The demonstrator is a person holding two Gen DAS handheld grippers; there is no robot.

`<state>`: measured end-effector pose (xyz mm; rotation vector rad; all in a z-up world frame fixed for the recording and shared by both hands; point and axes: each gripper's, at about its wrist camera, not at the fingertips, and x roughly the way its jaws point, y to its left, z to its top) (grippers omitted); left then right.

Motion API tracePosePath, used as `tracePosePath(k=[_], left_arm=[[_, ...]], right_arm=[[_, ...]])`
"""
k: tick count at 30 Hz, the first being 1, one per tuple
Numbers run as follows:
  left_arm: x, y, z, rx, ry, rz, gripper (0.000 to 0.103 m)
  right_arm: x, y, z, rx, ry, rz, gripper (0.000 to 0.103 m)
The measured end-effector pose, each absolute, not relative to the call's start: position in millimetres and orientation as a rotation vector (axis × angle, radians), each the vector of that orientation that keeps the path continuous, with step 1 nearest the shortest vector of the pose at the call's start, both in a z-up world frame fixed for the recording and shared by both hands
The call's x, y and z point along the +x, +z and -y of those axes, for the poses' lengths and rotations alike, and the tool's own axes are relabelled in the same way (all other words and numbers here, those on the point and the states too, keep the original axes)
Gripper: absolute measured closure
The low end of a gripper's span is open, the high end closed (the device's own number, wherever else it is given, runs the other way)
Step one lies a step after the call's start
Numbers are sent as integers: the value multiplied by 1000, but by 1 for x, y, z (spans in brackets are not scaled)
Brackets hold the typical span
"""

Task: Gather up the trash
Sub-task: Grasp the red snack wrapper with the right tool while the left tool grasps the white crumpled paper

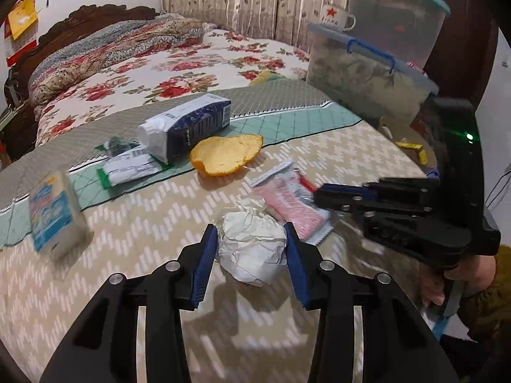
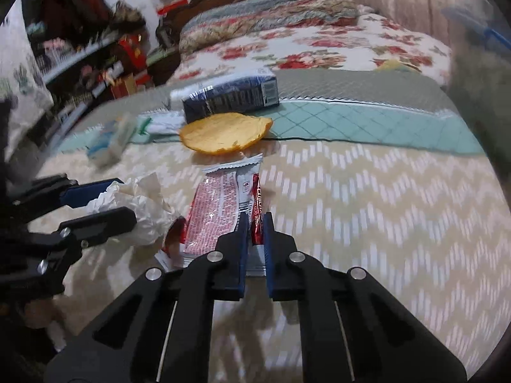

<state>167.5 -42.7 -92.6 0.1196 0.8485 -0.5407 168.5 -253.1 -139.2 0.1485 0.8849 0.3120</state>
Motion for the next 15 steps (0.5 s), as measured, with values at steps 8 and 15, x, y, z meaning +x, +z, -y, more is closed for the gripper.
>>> tracePosePath(k=[8, 15], left_arm=[[131, -79, 16, 66, -593, -834, 63], [117, -80, 3, 1, -610, -858, 63]], right_arm=[[104, -113, 278, 325, 257, -784, 93], [71, -108, 288, 385, 238, -763, 93]])
